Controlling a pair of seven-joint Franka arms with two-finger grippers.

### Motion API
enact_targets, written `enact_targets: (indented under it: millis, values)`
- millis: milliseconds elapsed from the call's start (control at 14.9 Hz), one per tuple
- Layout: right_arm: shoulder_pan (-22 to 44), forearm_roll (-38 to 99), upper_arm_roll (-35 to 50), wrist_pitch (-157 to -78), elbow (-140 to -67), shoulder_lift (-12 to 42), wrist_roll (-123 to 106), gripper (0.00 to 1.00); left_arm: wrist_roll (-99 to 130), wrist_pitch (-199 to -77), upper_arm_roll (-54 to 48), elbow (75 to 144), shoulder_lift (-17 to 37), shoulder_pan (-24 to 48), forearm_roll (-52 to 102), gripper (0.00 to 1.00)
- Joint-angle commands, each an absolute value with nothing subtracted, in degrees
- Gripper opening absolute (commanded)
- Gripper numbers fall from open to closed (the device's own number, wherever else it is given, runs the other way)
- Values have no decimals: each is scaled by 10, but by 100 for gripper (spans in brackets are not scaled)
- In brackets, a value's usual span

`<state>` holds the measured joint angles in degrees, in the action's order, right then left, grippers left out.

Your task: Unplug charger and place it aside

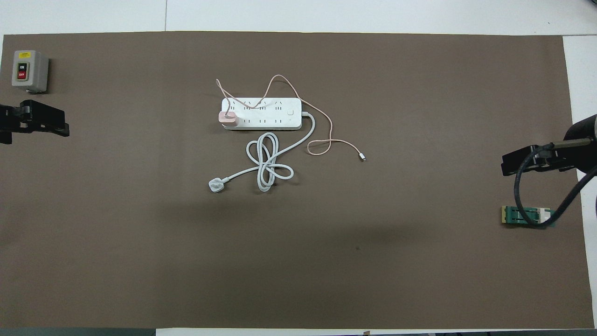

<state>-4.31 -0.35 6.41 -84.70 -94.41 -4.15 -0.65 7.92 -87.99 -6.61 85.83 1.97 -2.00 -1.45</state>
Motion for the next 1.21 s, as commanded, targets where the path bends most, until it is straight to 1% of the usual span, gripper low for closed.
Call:
enact_targets:
  millis: [0, 67, 202, 336, 403, 471, 538, 672, 807, 941, 1143]
  values:
    - [-52, 6, 69, -846, -953, -53, -22, 100, 90, -881, -59, 871, 5, -20, -19, 100]
    - [-52, 6, 69, -845, -953, -53, -23, 100, 106, -888, -58, 873, 5, -22, -19, 100]
    - [-51, 8, 69, -846, -954, -53, -20, 100, 233, -913, -56, 881, 9, -24, 9, 100]
    - [-47, 24, 69, -850, -959, -53, 3, 100, 342, -932, -57, 880, 25, -16, 22, 100]
    - [-47, 43, 69, -855, -961, -50, 45, 100, 390, -935, -60, 878, 40, -11, 22, 100]
    - [-47, 68, 69, -866, -962, -46, 104, 100, 467, -944, -62, 874, 61, 11, 18, 100]
    - [-43, 82, 72, -876, -966, -40, 158, 100, 553, -958, -61, 860, 96, 32, 15, 100]
    - [-16, 118, 72, -898, -983, -32, 264, 100, 673, -970, -60, 839, 144, 51, 13, 100]
    - [-4, 158, 73, -912, -981, -4, 377, 100, 782, -1031, -60, 830, 179, 72, 4, 100]
    - [24, 198, 73, -941, -978, 28, 498, 100, 852, -1089, -61, 840, 192, 77, -6, 100]
    - [58, 274, 72, -1008, -977, 75, 673, 100, 916, -1119, -60, 843, 242, 114, -16, 100]
